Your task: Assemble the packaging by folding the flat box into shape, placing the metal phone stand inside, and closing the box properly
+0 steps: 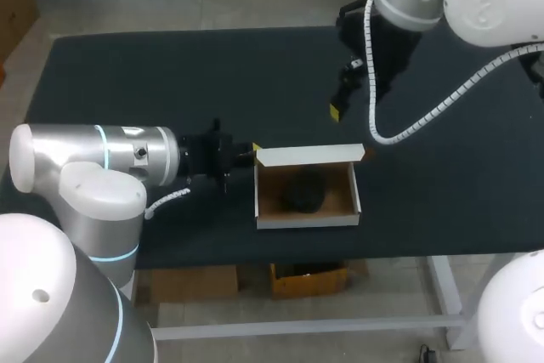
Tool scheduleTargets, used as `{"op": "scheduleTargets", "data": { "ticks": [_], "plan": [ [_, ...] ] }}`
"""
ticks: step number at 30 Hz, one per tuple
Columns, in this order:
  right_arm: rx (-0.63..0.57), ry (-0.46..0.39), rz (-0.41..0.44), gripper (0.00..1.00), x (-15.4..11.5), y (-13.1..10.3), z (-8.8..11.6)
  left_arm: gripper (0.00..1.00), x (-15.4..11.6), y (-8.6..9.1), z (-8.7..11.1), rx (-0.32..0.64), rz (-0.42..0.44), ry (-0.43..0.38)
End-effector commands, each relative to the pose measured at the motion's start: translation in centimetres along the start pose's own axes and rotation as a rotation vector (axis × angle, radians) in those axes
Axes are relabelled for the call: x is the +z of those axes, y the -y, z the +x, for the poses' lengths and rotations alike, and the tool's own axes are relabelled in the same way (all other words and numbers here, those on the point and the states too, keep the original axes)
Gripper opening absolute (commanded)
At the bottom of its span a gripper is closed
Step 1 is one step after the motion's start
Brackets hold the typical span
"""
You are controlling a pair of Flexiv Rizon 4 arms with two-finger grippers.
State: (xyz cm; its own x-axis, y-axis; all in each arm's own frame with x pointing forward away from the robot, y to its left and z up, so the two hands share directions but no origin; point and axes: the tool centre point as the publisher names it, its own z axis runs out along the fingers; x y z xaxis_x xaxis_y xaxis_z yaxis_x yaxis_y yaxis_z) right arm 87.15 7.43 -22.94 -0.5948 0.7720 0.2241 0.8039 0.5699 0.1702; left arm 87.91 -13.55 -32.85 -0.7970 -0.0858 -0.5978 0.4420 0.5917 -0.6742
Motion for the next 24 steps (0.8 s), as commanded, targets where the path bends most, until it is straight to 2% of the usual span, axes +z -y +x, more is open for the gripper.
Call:
{"op": "scheduleTargets", "data": {
  "ticks": [1,3,11,16,24],
  "plan": [
    [0.068,-0.049,0.026,1.00,0.0,-0.4,-0.5,0.00,0.1,-0.1,0.1,0.001,0.001,0.004],
    [0.134,-0.053,0.042,1.00,0.1,-0.2,-0.4,0.00,0.1,-0.1,0.1,0.001,0.001,0.004],
    [0.348,-0.155,0.121,1.00,0.0,1.3,-0.2,0.00,0.1,-0.1,0.1,0.001,0.001,0.004],
    [0.417,-0.184,0.182,1.00,0.1,2.0,0.3,0.00,0.1,-0.1,0.1,0.001,0.001,0.004],
    [0.491,-0.209,0.263,1.00,1.4,2.9,0.6,0.00,0.0,-0.1,1.0,0.105,-0.001,0.048]
  ]
}}
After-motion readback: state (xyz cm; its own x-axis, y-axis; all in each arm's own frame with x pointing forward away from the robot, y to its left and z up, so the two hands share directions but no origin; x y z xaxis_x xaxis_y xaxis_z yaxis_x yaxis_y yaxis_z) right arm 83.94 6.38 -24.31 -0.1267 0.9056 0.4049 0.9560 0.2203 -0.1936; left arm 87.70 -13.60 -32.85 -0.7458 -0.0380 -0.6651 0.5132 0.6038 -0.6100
